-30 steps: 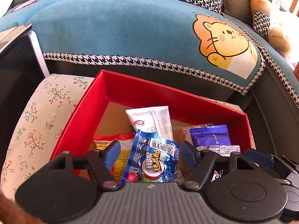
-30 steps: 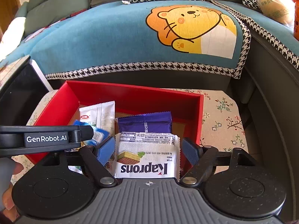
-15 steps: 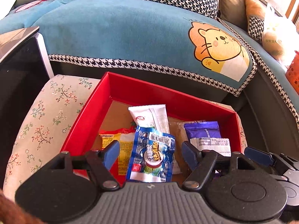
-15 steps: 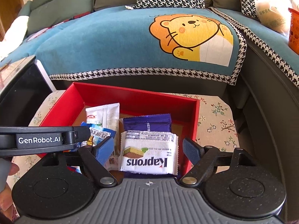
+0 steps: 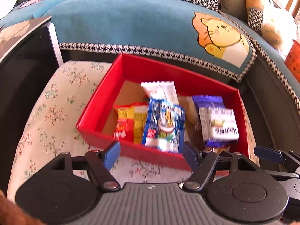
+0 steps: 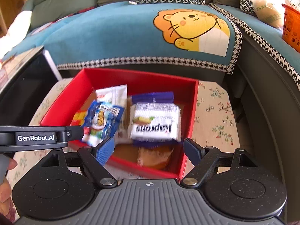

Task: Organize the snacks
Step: 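Move both open tools back toward the white packet and gold pastry on the cloth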

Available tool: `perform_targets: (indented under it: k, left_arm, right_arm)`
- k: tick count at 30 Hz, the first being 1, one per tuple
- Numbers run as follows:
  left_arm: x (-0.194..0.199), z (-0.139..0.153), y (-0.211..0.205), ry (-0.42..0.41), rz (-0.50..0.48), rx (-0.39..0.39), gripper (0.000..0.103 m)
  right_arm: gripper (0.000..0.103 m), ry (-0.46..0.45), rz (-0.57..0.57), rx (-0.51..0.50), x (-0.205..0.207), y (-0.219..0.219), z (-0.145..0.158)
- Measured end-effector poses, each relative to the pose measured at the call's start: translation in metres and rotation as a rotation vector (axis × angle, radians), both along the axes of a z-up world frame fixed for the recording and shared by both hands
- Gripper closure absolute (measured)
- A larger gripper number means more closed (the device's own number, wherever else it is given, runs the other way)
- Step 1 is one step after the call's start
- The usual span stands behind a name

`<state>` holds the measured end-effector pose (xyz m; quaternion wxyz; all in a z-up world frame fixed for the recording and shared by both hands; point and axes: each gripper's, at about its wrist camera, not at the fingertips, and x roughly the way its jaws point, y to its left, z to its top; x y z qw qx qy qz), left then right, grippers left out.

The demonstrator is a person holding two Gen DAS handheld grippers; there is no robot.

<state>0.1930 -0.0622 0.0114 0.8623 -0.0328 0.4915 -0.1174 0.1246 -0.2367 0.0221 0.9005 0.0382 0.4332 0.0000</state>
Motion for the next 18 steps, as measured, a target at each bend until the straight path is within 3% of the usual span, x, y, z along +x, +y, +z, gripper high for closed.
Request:
perform_targets:
  k: [11, 18]
  left_arm:
    - [-0.030, -0.015, 0.008, 0.068, -0.026, -0.016, 0.000]
    - [-0.040, -0.029, 0.002, 0.104, -0.051, 0.016, 0.000]
  right_arm:
    - [0.017, 0.065, 0.007, 0.005, -0.033, 0.006, -0.012]
    - [0.016, 0.133, -0.025, 0.017, -0.040, -0.003, -0.029]
